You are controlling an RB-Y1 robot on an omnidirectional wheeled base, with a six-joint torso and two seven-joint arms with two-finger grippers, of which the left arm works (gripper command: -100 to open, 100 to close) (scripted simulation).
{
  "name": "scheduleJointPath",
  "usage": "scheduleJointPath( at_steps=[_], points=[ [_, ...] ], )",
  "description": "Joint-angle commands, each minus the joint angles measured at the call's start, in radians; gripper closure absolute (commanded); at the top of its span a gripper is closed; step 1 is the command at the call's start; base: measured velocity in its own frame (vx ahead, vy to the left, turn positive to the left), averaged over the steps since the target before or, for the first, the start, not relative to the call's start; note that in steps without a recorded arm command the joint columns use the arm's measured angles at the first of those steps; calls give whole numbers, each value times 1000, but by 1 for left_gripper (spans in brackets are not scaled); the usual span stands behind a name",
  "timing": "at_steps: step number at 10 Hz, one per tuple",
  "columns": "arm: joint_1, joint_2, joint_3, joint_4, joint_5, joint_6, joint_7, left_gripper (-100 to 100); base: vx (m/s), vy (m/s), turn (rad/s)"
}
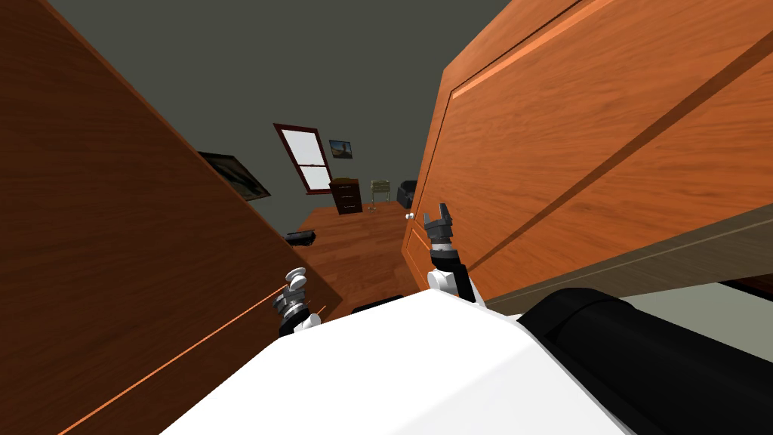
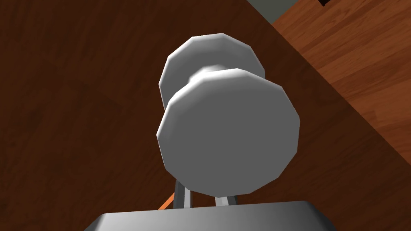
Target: Push the door open
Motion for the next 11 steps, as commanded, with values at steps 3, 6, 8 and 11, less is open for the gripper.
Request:
scheduleJointPath(
  at_steps=[3,6,8,11],
  points=[
    [-11,-6,6,-36,16,-7,38,100,11,7,-14],
    [-1,-11,4,-15,25,10,105,-100,-46,-29,-20],
    [2,-13,4,-25,33,15,159,-100,-76,-53,-6],
    [3,-14,5,-30,37,18,191,-100,-41,-26,-11]
  ],
)
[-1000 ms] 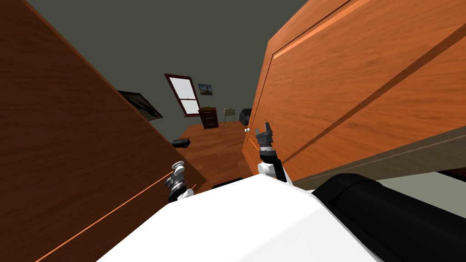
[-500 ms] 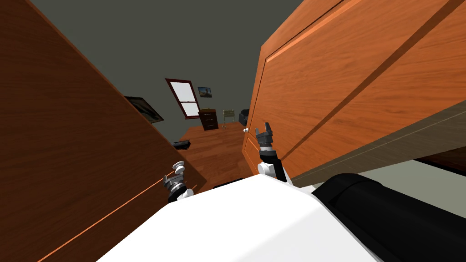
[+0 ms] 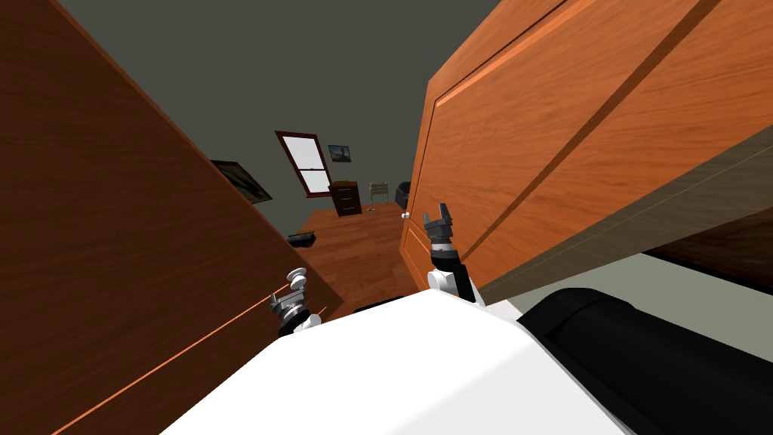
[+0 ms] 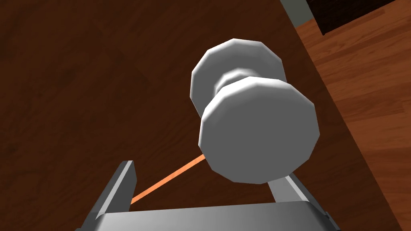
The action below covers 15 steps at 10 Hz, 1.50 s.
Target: Push the door open
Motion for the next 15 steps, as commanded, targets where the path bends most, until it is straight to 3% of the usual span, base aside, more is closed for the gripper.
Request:
scheduleJointPath(
  at_steps=[1,4,6,8,9,12,15],
  points=[
    [-6,-4,-5,-22,2,2,37,-100,-16,-11,-17],
    [-5,-5,-4,-28,7,5,75,-100,-31,-20,-10],
    [-2,-8,-4,-40,17,12,143,-100,-48,-40,-16],
    [-2,-8,-4,-40,17,12,156,-100,-35,-24,-3],
    [0,-9,-3,-46,22,16,194,-100,-27,-15,-36],
    [0,-9,-3,-46,22,16,197,-100,-12,-13,9],
    [3,-12,-3,-58,32,24,279,-100,-28,-21,-14]
  ],
)
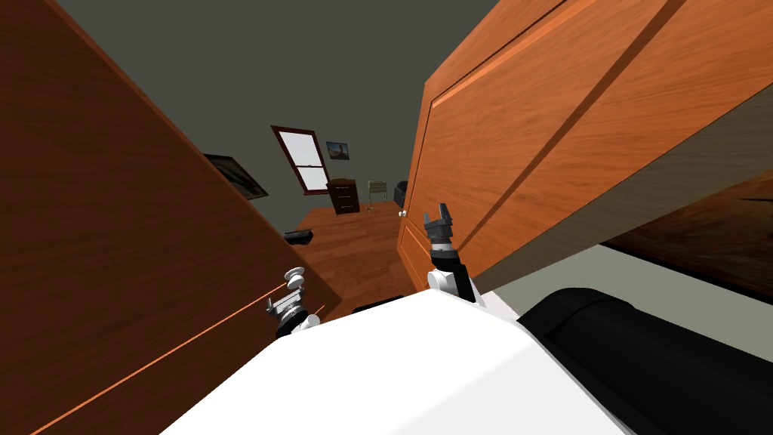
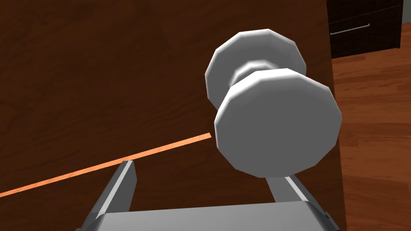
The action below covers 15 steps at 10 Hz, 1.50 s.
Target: Push the door open
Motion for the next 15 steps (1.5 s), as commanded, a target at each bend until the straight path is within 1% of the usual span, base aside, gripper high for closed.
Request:
scheduleJointPath(
  at_steps=[1,2,3,4,7,8,11,12,14,15],
  points=[
    [-14,-13,-11,-22,1,-2,50,-100,-64,-47,-33],
    [-14,-13,-11,-22,1,-2,65,-100,-53,-41,6],
    [-13,-14,-11,-28,6,2,94,-100,-43,-32,-30],
    [-13,-14,-11,-28,6,2,104,-100,-35,-20,-13],
    [-13,-14,-11,-28,6,2,104,-100,-5,-2,9],
    [-11,-15,-11,-33,10,6,139,-100,-31,-19,-18],
    [-8,-15,-11,-33,10,6,139,-100,-11,-6,-7],
    [-10,-16,-10,-38,14,9,172,-100,-28,-19,-27],
    [-10,-16,-10,-38,14,9,172,-100,-19,-19,7],
    [-8,-18,-10,-43,18,12,202,-100,-10,-21,-52]
  ],
)
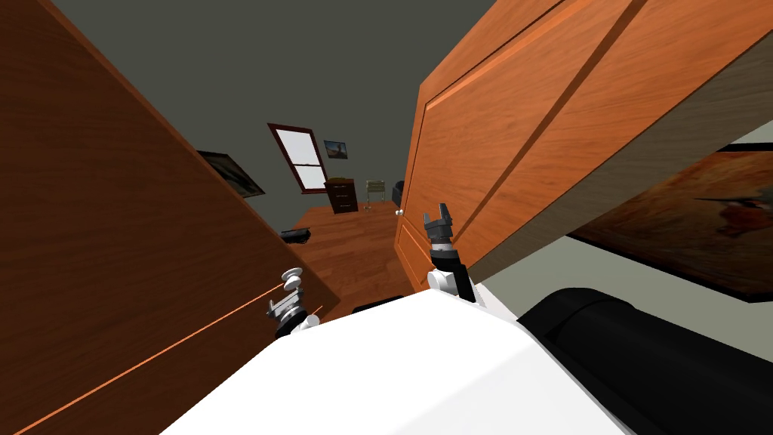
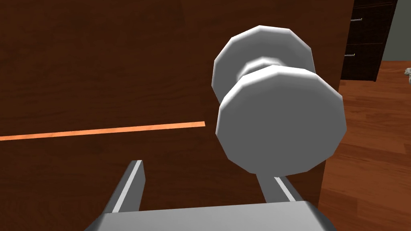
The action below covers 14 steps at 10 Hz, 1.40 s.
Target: Push the door open
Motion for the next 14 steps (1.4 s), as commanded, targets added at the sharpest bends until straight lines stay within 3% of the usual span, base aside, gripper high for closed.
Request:
scheduleJointPath(
  at_steps=[1,2,5,8,10,11,13,14],
  points=[
    [-12,-17,-14,-38,-6,-7,13,-100,-12,-16,-3],
    [-10,-18,-14,-43,-3,-4,38,-100,-33,-18,-10],
    [-10,-18,-14,-43,-3,-4,38,-100,-15,-13,-2],
    [-7,-21,-13,-56,8,6,110,-100,-32,-29,-33],
    [3,-22,-9,-50,10,10,107,-100,-23,-35,-56],
    [-15,-13,-1,-53,16,40,102,-100,-7,16,62],
    [-32,-5,7,-58,20,70,92,-100,-9,43,37],
    [-27,-5,5,-54,19,58,99,-100,-3,21,2]
  ],
)
